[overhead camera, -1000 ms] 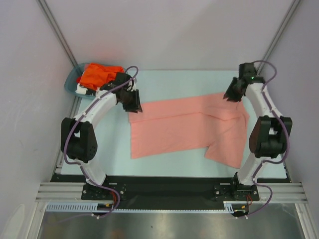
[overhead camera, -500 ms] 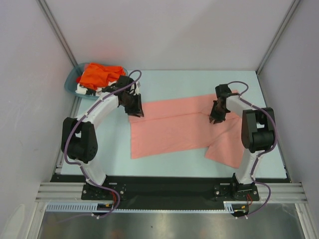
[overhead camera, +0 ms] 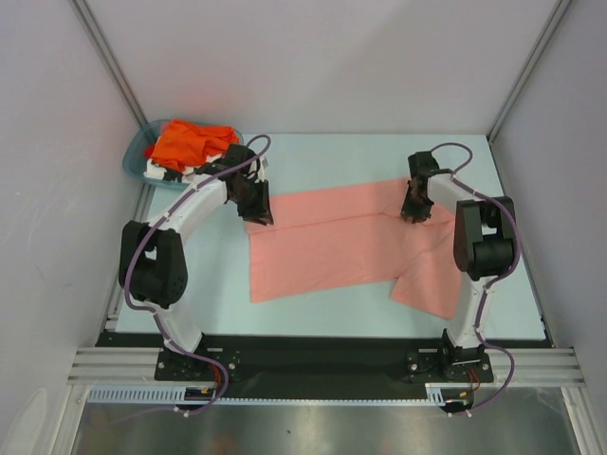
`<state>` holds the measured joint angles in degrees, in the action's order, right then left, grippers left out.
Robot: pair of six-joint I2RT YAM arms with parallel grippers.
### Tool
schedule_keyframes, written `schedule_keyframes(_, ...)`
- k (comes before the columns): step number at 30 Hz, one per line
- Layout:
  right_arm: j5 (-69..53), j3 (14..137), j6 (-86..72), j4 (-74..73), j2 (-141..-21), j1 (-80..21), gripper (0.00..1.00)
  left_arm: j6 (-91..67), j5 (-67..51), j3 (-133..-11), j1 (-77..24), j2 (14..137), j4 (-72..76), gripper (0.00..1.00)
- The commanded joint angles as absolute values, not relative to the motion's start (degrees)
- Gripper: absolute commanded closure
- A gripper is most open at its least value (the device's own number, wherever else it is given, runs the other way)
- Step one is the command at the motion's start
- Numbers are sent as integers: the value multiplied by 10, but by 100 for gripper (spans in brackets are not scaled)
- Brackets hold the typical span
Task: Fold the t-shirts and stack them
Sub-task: Fold the tshirt
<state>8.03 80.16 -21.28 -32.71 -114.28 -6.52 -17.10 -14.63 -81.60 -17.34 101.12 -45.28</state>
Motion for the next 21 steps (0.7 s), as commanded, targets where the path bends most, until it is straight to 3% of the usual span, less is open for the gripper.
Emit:
schedule_keyframes(1, 120, 856, -196, -299, -1172, -53, 68, -155, -142, -846, -177, 1017, -460, 72)
schedule_keyframes(11, 110, 1003, -163, -314, -1260, -37, 63, -154, -141, -860, -177, 1032, -469, 72)
schedule_keyframes(15, 104, 1092, -149, -348, -1293, -37, 57, -152, -142, -860, -177, 1034, -473, 72)
schedule_keyframes(21, 82, 1081, -177, -389, -1239, -31, 48, -153, -146, -851, -177, 1033, -465, 73)
